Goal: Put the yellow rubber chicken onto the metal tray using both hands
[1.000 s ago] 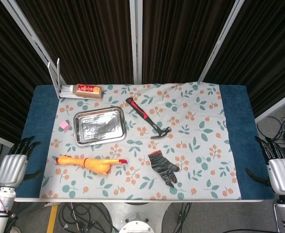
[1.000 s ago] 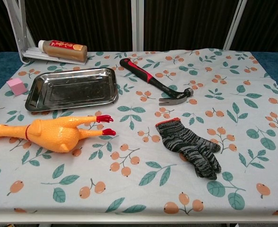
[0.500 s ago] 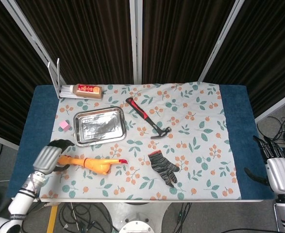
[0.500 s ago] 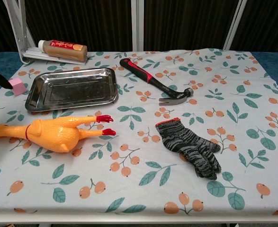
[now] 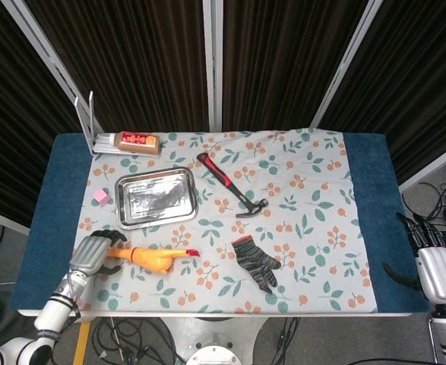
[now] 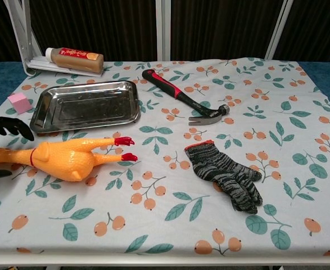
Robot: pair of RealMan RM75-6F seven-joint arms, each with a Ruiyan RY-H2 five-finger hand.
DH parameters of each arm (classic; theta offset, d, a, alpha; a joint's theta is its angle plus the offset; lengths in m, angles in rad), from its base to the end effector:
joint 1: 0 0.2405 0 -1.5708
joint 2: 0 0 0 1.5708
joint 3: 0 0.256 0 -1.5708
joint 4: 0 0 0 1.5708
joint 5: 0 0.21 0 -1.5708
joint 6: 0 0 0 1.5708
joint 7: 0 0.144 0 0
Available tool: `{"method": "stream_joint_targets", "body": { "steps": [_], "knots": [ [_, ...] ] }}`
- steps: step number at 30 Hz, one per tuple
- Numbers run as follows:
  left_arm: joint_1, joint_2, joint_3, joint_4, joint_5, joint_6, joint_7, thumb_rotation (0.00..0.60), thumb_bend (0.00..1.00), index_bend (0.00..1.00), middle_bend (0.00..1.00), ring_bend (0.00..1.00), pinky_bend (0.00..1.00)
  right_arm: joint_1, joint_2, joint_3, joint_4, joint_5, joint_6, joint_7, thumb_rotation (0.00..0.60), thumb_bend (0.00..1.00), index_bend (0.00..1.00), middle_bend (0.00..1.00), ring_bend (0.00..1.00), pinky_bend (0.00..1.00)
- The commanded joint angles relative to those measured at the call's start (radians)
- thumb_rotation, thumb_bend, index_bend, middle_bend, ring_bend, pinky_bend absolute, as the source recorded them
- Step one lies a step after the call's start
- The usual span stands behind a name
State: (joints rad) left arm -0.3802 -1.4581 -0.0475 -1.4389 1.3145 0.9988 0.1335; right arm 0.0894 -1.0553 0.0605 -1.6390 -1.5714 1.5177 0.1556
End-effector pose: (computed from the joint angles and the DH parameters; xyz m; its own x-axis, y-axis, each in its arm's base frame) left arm -0.2796 0.2521 0.0032 0.3738 0.4029 0.8354 0.9275 -0.1631 -0.3363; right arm -0.2971 -0.1839 0.1783 0.2860 0.0321 0.9577 -0.9534 -0.0913 0.2877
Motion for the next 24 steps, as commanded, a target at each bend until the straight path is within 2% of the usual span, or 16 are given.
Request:
{"method": "stream_joint_targets", "body": {
  "steps": [1,7,13,17,24],
  "knots": [
    [-0.007,-0.013,-0.001,0.015,-0.013,-0.010,0.000,0.600,0.21,0.37,0.36,0.26,0.26,-0.001,0.001,0.000,0.001,0.002,0.000,0.001,0.600,0.12,0.00,0.14,0.04,0.12],
    [-0.011,-0.033,0.001,0.047,-0.013,-0.005,-0.022,0.600,0.29,0.44,0.45,0.34,0.36,-0.002,-0.001,-0.001,0.004,0.006,-0.003,0.003,0.600,0.12,0.00,0.14,0.04,0.12],
    [-0.012,-0.050,0.005,0.088,0.007,-0.001,-0.094,0.600,0.39,0.57,0.58,0.49,0.57,0.001,-0.004,-0.001,0.003,0.006,-0.008,0.000,0.600,0.12,0.00,0.14,0.04,0.12],
    [-0.005,-0.053,0.015,0.110,0.053,0.024,-0.191,0.600,0.46,0.64,0.67,0.58,0.68,0.001,-0.002,-0.001,-0.004,0.002,-0.006,-0.007,0.600,0.12,0.00,0.14,0.04,0.12],
    [0.003,-0.018,0.059,0.135,0.161,0.074,-0.342,0.600,0.55,0.70,0.73,0.64,0.73,0.001,0.004,-0.007,-0.023,-0.008,-0.007,-0.014,0.600,0.12,0.00,0.14,0.04,0.12]
  ]
}}
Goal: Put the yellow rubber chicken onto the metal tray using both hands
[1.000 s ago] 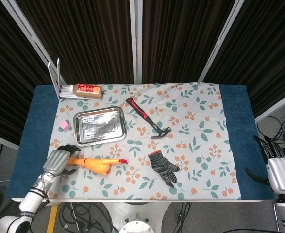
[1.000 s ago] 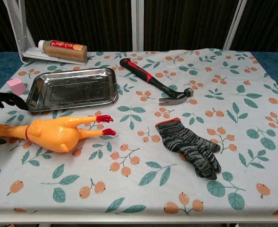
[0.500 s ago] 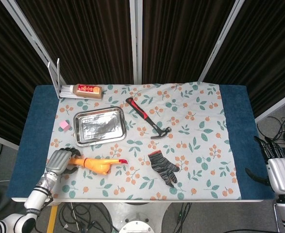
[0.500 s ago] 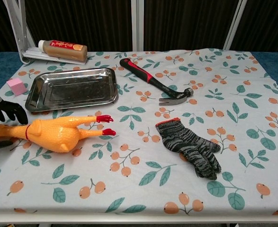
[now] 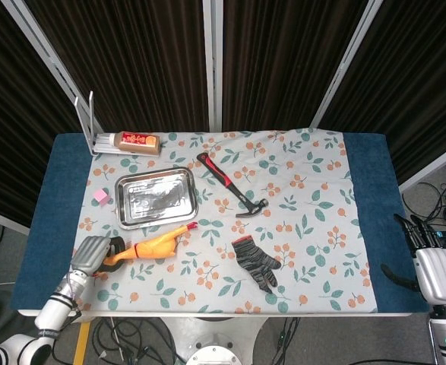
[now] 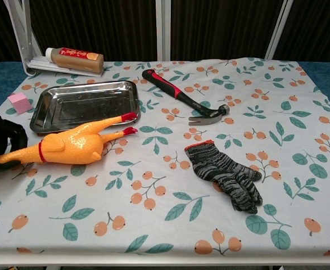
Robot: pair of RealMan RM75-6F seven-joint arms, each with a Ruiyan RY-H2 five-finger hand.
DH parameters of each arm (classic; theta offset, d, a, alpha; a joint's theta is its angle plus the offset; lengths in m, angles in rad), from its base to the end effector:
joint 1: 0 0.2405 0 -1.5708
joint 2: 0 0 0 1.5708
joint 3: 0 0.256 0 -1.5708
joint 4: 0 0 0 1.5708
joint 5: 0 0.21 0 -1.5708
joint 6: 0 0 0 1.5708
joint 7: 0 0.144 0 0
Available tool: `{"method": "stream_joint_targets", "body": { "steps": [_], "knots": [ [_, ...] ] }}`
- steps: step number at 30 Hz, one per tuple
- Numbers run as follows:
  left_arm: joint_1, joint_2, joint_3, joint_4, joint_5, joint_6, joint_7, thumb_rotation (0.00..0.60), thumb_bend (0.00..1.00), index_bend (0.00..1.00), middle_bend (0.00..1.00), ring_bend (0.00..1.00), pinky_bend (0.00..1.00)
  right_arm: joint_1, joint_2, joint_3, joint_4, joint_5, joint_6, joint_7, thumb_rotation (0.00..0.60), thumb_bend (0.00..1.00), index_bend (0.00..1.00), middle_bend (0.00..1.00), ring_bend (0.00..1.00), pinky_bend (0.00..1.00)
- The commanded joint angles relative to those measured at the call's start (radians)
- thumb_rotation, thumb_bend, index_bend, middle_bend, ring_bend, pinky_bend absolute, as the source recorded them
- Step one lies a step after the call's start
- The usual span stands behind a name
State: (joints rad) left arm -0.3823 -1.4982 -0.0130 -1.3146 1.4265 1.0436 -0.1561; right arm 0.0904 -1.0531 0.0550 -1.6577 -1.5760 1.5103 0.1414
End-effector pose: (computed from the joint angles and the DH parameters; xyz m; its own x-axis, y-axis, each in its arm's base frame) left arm -0.2899 0.2530 -0.0009 0.2292 0.4015 0.8867 0.9714 -0.1525 -0.1820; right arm -0.2937 -0.1828 0.1753 0.2853 0.0188 0.9583 -0.9535 -0.0955 0.2858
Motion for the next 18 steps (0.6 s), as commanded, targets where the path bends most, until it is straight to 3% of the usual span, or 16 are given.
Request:
{"method": "stream_joint_targets", "body": {
  "steps": [1,10,14,18],
  "knots": [
    [0.007,0.035,0.032,0.003,0.069,0.042,-0.072,0.600,0.56,0.70,0.73,0.64,0.73,0.000,0.005,-0.003,-0.010,-0.007,0.001,0.000,0.600,0.12,0.00,0.14,0.04,0.12],
    [-0.022,0.120,0.037,-0.109,0.177,0.121,-0.196,0.600,0.58,0.71,0.75,0.65,0.74,0.060,0.041,-0.009,-0.089,-0.099,-0.050,-0.041,0.600,0.12,0.00,0.14,0.04,0.12],
    [-0.080,0.134,-0.001,-0.162,0.169,0.075,-0.193,0.600,0.58,0.71,0.75,0.65,0.74,0.147,0.070,0.012,-0.175,-0.166,-0.133,-0.100,0.600,0.12,0.00,0.14,0.04,0.13],
    [-0.132,0.137,-0.048,-0.217,0.137,0.028,-0.159,0.600,0.58,0.71,0.75,0.65,0.74,0.244,0.071,0.058,-0.273,-0.154,-0.255,-0.207,0.600,0.07,0.00,0.14,0.04,0.13]
  ]
}}
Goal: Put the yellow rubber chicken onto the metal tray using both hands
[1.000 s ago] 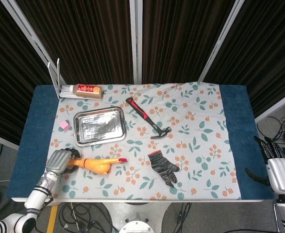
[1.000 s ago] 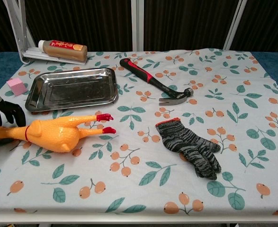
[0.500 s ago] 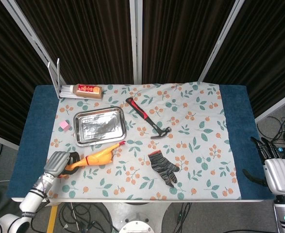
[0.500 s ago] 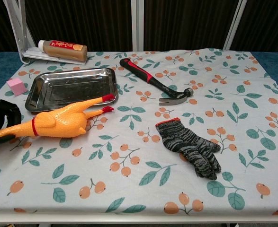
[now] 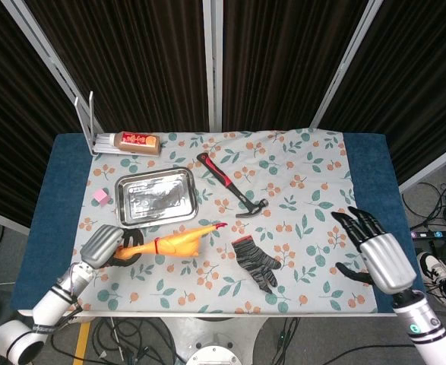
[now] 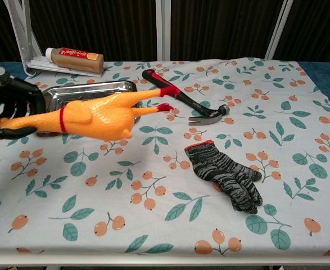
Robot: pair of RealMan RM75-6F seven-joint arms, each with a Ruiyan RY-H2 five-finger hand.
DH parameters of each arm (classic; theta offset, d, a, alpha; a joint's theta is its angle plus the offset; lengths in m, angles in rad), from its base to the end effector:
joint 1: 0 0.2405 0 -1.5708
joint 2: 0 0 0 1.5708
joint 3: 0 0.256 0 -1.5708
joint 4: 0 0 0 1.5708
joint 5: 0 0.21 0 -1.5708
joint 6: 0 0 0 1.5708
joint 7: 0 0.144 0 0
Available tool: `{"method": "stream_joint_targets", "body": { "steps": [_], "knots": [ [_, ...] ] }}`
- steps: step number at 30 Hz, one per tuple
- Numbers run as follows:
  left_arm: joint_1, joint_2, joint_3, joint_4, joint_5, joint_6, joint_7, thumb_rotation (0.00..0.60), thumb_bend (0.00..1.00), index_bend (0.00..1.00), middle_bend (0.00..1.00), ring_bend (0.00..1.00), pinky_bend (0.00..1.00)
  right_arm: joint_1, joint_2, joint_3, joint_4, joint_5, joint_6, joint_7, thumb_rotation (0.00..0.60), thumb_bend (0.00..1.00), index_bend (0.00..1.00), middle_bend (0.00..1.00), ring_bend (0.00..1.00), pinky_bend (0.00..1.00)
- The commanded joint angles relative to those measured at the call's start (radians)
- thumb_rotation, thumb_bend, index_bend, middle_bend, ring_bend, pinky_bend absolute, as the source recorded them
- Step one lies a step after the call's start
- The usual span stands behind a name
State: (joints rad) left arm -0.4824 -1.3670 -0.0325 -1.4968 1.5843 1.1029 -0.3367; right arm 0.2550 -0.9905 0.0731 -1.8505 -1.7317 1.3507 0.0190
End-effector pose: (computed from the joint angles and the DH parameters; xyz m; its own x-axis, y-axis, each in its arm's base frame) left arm -0.2229 0.2718 0.0317 0.1169 0.3923 0.9124 0.9379 -0.3457 0.0284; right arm -0.2108 -0.2150 0.1526 0.3393 -0.0656 0.9384 -0.8670 -0.4088 0.2849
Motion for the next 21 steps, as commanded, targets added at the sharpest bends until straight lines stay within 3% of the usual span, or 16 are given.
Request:
{"method": "stream_joint_targets", "body": {
  "steps": [1,4,10,21],
  "knots": [
    [-0.044,0.009,-0.039,-0.050,-0.031,-0.044,0.029,0.600,0.58,0.71,0.75,0.65,0.74,0.102,0.004,0.053,-0.101,0.015,-0.125,-0.113,0.600,0.05,0.00,0.14,0.04,0.13],
    [-0.086,0.023,-0.069,-0.101,-0.069,-0.098,0.044,0.600,0.58,0.71,0.75,0.65,0.74,0.184,-0.032,0.105,-0.154,0.093,-0.229,-0.215,0.600,0.00,0.00,0.14,0.04,0.13],
    [-0.156,0.064,-0.124,-0.187,-0.151,-0.192,0.037,0.600,0.59,0.71,0.75,0.65,0.74,0.358,-0.139,0.196,-0.184,0.339,-0.414,-0.417,0.600,0.00,0.00,0.15,0.04,0.14],
    [-0.211,0.096,-0.158,-0.255,-0.265,-0.255,0.109,0.600,0.59,0.71,0.75,0.65,0.74,0.549,-0.301,0.216,-0.152,0.628,-0.447,-0.690,0.600,0.00,0.15,0.23,0.04,0.16]
  ]
}}
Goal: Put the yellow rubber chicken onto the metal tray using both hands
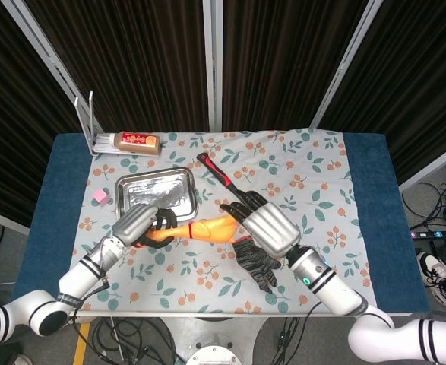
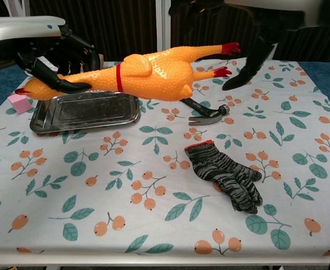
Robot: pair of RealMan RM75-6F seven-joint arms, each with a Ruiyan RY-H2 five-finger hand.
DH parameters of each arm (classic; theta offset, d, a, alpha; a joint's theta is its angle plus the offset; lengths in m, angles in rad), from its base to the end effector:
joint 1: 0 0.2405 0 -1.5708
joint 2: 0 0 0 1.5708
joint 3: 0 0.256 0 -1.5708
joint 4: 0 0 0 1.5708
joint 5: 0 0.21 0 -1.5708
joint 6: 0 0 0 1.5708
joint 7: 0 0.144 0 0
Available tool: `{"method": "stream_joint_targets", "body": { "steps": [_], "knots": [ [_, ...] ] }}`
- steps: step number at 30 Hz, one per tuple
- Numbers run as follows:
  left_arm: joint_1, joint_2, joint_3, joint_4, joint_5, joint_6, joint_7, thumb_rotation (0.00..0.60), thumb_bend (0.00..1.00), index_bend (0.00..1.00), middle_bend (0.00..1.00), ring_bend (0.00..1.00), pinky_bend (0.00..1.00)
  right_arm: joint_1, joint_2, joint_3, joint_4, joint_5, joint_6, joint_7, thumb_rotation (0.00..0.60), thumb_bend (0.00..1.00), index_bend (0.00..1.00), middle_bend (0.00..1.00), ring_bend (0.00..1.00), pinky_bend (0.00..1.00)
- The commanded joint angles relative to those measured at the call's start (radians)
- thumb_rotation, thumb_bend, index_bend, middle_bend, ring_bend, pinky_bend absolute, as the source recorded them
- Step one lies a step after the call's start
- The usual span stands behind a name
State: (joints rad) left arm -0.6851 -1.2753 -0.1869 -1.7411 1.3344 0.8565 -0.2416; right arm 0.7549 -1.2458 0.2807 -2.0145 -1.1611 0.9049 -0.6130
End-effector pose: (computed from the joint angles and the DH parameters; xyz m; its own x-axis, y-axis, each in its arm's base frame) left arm -0.1315 0.3147 0.0402 0.0710 0.4976 0.8645 0.9262 -0.3546 0.1281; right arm -0.0509 -0.2950 0.0580 0.5378 -0.1335 0.8324 -0.6890 -0.6386 0.3427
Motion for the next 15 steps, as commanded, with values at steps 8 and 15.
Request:
{"method": "stream_joint_targets", "body": {
  "steps": [8,15],
  "knots": [
    [-0.024,0.016,-0.005,-0.031,-0.052,-0.019,0.036,0.600,0.59,0.71,0.75,0.65,0.74,0.137,-0.099,-0.010,0.029,0.188,0.030,-0.153,0.600,0.00,0.15,0.25,0.05,0.16],
    [-0.025,0.030,0.000,-0.041,-0.057,-0.012,0.045,0.600,0.59,0.71,0.75,0.65,0.74,0.181,-0.117,-0.024,0.048,0.253,0.063,-0.179,0.600,0.05,0.26,0.33,0.09,0.18]
  ]
}}
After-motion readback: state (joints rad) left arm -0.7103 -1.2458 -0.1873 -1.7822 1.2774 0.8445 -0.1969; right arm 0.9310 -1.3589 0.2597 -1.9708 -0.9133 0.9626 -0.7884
